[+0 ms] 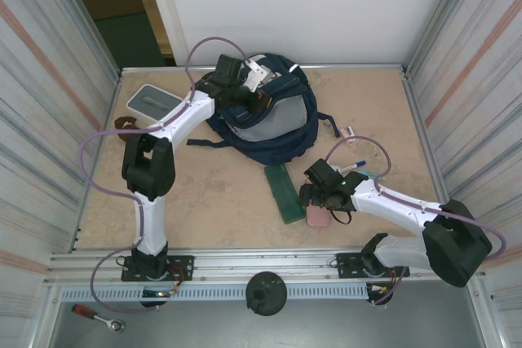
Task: Pack books, pencil case, and school supplies into a backpack
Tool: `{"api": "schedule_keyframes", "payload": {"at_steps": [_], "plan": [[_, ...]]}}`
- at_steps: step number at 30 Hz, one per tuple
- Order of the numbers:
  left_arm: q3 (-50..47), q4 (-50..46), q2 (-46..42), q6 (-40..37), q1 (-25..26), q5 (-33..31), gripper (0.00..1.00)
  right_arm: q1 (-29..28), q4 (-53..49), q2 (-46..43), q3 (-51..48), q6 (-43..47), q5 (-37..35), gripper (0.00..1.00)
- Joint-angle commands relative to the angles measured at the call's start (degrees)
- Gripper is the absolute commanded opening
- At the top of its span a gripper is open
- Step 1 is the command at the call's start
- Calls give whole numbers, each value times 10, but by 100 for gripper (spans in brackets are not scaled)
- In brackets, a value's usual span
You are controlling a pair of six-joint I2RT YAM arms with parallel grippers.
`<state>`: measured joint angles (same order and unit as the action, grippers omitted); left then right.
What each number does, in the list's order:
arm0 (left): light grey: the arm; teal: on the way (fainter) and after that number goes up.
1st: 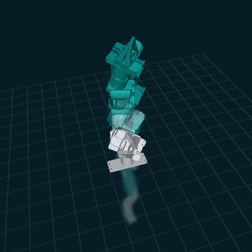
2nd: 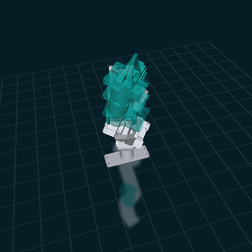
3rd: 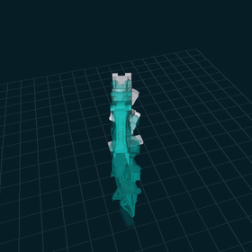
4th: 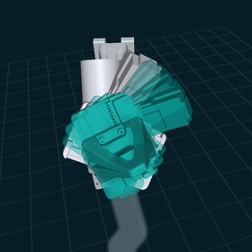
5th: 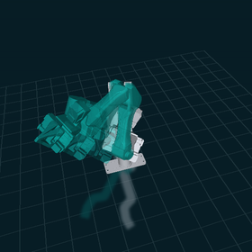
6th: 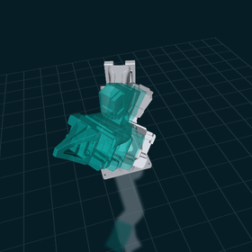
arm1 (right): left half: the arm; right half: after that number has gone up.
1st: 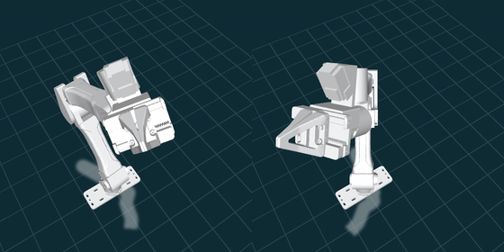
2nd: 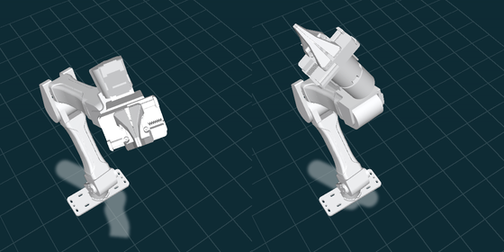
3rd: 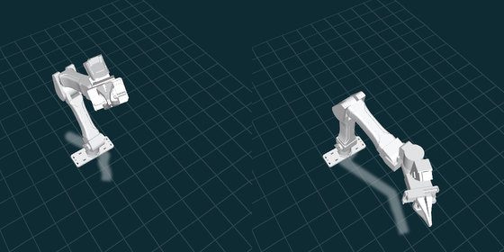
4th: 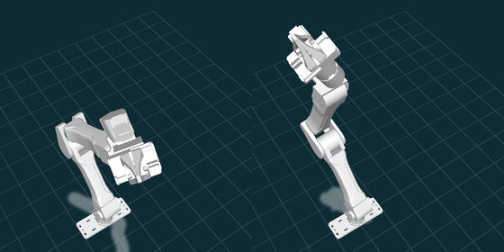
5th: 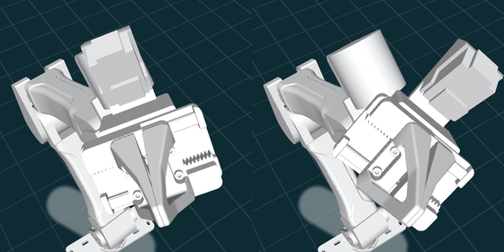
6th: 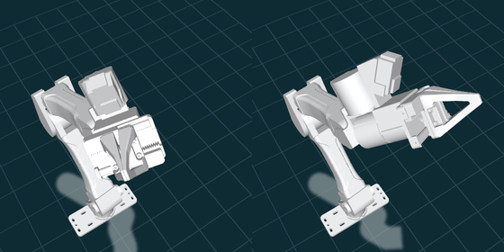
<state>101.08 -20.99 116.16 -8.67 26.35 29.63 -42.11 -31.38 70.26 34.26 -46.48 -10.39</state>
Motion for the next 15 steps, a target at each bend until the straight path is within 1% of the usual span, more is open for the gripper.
{"api": "schedule_keyframes", "payload": {"at_steps": [1,4,10,12,15], "plan": [[-10,25,-26,8,5,39,0,-2,18,18,8,5,5,98],[-17,26,-31,7,5,36,0,5,19,37,23,24,4,94],[-26,28,-38,8,4,29,0,51,57,85,50,94,45,75],[-26,27,-40,12,5,27,0,56,65,113,75,131,37,68],[-20,22,-39,18,4,24,0,68,54,161,123,182,23,64]]}}
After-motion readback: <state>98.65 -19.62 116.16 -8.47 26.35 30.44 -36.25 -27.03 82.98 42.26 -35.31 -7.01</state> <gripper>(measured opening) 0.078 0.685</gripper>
